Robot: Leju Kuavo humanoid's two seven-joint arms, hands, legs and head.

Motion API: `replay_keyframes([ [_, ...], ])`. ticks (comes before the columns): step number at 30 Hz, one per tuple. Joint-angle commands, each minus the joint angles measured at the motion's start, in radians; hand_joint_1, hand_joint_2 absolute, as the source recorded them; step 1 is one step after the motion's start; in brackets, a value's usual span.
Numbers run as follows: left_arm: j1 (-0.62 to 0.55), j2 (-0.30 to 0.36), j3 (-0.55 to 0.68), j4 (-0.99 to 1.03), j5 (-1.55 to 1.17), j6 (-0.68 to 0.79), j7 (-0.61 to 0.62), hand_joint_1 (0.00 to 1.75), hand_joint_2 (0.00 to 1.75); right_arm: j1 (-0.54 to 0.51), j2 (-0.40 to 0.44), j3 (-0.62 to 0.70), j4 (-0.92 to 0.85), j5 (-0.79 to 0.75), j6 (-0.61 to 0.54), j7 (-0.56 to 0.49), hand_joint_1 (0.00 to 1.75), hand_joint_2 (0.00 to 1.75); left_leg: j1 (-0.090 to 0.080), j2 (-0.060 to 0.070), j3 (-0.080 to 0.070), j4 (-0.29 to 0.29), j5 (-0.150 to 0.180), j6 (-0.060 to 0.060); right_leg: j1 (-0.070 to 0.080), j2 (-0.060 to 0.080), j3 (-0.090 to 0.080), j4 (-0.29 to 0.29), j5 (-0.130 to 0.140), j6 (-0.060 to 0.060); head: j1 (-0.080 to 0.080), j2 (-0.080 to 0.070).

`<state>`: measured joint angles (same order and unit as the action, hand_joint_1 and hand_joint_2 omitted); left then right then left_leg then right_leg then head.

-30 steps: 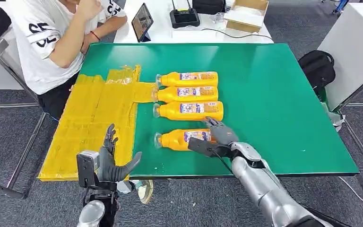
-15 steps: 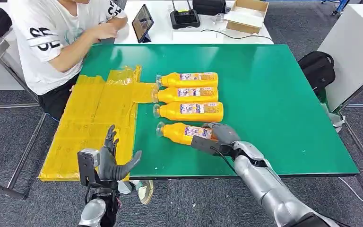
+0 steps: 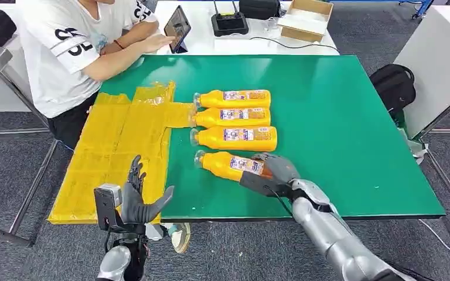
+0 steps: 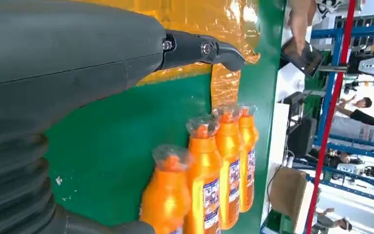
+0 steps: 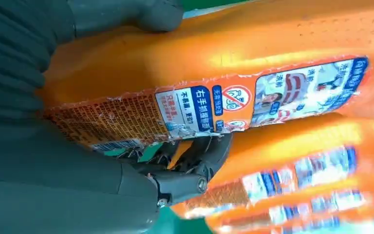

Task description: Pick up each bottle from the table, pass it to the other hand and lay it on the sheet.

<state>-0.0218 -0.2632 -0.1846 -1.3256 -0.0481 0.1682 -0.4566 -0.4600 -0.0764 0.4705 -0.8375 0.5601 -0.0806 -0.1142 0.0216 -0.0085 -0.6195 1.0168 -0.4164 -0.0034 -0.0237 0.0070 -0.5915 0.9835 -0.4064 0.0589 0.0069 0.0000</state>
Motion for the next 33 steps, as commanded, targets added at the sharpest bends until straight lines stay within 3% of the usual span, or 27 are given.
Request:
replay_keyframes([
  [1, -0.005, 0.009, 0.005, 0.021, 0.007, 0.001, -0.008, 0.00, 1.75, 0.180, 0.077, -0.148, -0.304, -0.061, -0.093, -0.077, 1.75, 1.75, 0.000, 0.002, -0.001, 0.000, -0.001, 0.000, 0.001, 0.001, -0.002, 0.000, -0.001, -0.003, 0.000, 0.000],
  [2, -0.006, 0.009, 0.003, 0.023, 0.015, -0.002, -0.014, 0.00, 1.75, 0.207, 0.100, -0.191, -0.371, -0.104, -0.135, -0.153, 1.75, 1.75, 0.000, 0.002, -0.001, -0.001, -0.002, 0.001, 0.001, 0.001, -0.002, 0.000, -0.001, -0.003, -0.001, 0.000],
  [3, -0.010, 0.009, -0.002, 0.029, 0.025, -0.003, -0.024, 0.00, 1.75, 0.242, 0.148, -0.257, -0.468, -0.151, -0.247, -0.278, 1.75, 1.75, 0.000, 0.002, -0.001, 0.000, -0.002, 0.001, 0.000, 0.000, -0.003, 0.001, -0.002, -0.004, -0.001, 0.000],
  [7, -0.034, 0.008, -0.031, 0.055, 0.056, 0.006, -0.041, 0.00, 1.75, 0.304, 0.203, -0.303, -0.705, -0.209, -0.413, -0.400, 1.75, 1.75, -0.001, -0.001, -0.009, 0.001, -0.001, 0.001, -0.001, -0.002, -0.009, 0.002, -0.002, -0.002, 0.000, 0.000],
  [10, -0.045, 0.011, -0.048, 0.059, 0.066, 0.010, -0.047, 0.00, 1.75, 0.323, 0.210, -0.313, -0.759, -0.214, -0.479, -0.443, 1.75, 1.75, -0.001, 0.000, -0.008, 0.001, -0.002, 0.001, 0.000, -0.001, -0.008, 0.002, -0.002, -0.003, 0.000, 0.000],
  [13, -0.045, 0.011, -0.050, 0.058, 0.066, 0.010, -0.047, 0.00, 1.75, 0.326, 0.210, -0.312, -0.756, -0.215, -0.484, -0.449, 1.75, 1.75, -0.001, -0.004, -0.008, 0.000, -0.001, 0.001, 0.000, -0.006, -0.007, 0.001, -0.003, -0.003, 0.000, 0.000],
  [21, -0.040, 0.024, -0.090, 0.021, 0.079, -0.013, -0.037, 0.00, 1.75, 0.333, 0.211, -0.315, -0.721, -0.231, -0.530, -0.496, 1.75, 1.75, -0.001, -0.001, -0.009, 0.000, 0.000, 0.001, 0.000, -0.003, -0.010, 0.000, -0.001, -0.002, 0.000, 0.000],
  [26, -0.037, 0.041, -0.141, -0.017, 0.202, -0.190, -0.004, 0.00, 1.75, 0.343, 0.214, -0.254, -0.582, -0.222, -0.423, -0.498, 1.75, 1.75, 0.000, 0.000, -0.007, -0.001, -0.001, 0.001, 0.001, -0.001, -0.007, -0.001, -0.001, -0.003, 0.000, 0.000],
  [33, -0.042, 0.048, -0.190, -0.083, 0.200, -0.237, -0.041, 0.00, 1.75, 0.356, 0.275, -0.138, -0.395, -0.237, -0.319, -0.537, 1.75, 1.75, 0.000, 0.003, -0.007, -0.002, -0.002, 0.000, 0.001, 0.001, -0.007, -0.001, -0.001, -0.003, 0.000, 0.000],
])
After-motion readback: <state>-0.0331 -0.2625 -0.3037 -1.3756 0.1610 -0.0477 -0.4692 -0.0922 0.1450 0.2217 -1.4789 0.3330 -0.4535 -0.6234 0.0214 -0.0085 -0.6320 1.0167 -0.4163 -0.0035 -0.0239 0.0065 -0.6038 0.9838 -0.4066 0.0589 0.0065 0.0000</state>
